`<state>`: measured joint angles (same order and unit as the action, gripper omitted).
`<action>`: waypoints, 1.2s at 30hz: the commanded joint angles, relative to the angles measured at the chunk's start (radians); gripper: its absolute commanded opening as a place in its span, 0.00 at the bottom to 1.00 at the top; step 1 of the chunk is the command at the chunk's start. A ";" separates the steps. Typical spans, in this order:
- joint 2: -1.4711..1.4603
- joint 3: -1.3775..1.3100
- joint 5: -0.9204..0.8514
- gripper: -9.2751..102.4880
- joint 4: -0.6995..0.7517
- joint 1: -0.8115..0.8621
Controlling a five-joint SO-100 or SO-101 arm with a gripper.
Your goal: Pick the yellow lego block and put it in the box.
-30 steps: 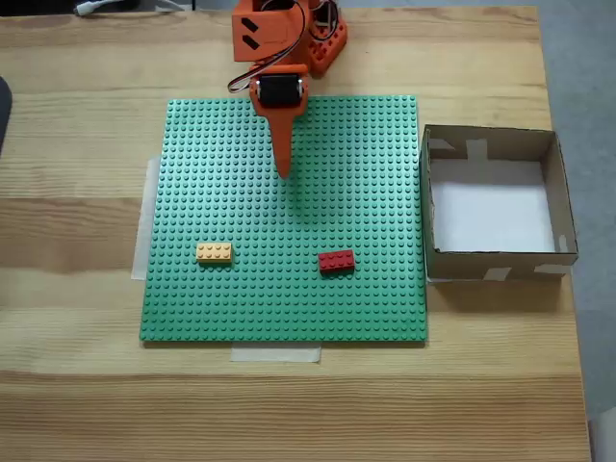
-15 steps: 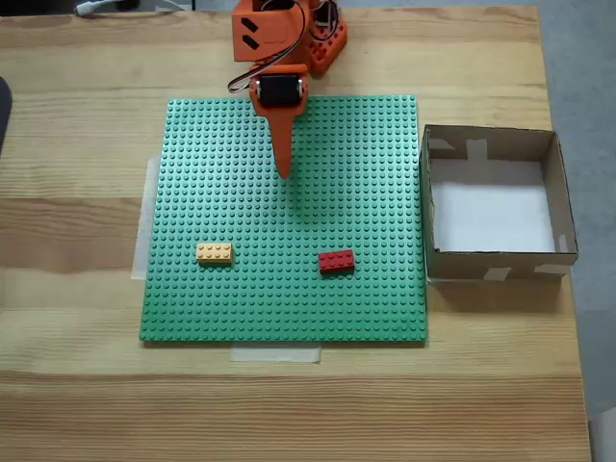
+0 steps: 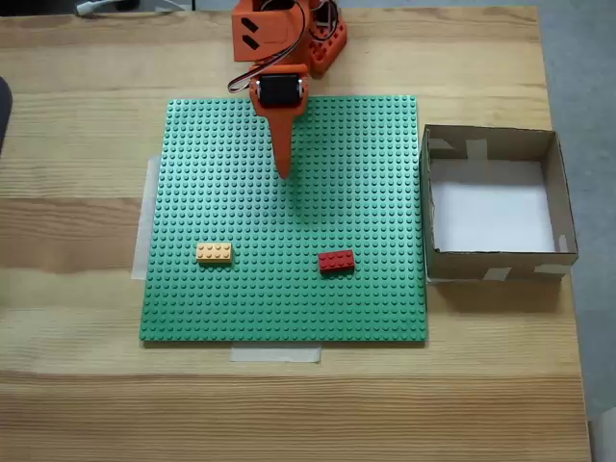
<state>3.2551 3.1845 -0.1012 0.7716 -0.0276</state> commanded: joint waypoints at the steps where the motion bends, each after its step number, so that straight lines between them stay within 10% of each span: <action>1: 0.009 0.005 -0.006 0.07 0.002 -0.006; 36: 0.009 0.005 0.031 0.07 0.003 0.006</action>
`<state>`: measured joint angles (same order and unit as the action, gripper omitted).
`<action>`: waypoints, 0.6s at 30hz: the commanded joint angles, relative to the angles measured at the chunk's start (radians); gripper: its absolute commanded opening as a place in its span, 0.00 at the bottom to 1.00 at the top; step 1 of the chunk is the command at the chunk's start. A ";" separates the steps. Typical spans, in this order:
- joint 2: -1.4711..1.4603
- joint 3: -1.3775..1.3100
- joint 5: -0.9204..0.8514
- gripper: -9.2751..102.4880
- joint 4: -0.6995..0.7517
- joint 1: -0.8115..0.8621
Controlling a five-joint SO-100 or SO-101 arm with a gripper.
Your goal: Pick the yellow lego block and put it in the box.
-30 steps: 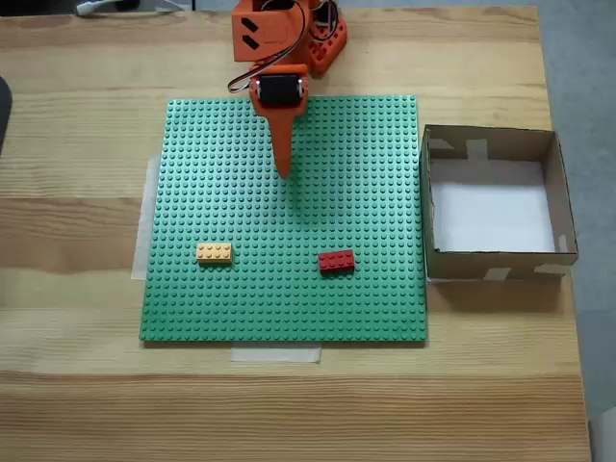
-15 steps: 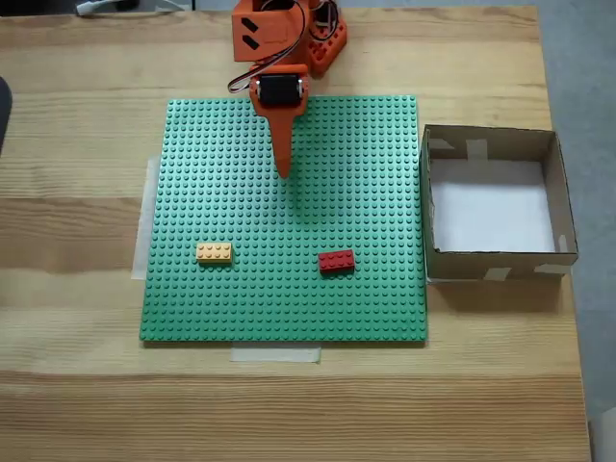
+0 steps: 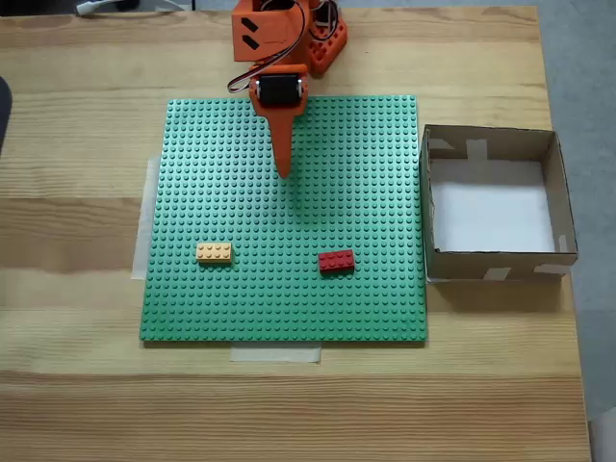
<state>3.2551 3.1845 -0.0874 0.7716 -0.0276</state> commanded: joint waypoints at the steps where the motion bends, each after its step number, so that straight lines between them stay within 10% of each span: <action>1: 0.009 0.005 0.023 0.07 0.003 0.014; 18: -0.262 -0.347 -0.025 0.07 0.161 0.104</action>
<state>3.1002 2.9790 -0.1043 0.9158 0.0506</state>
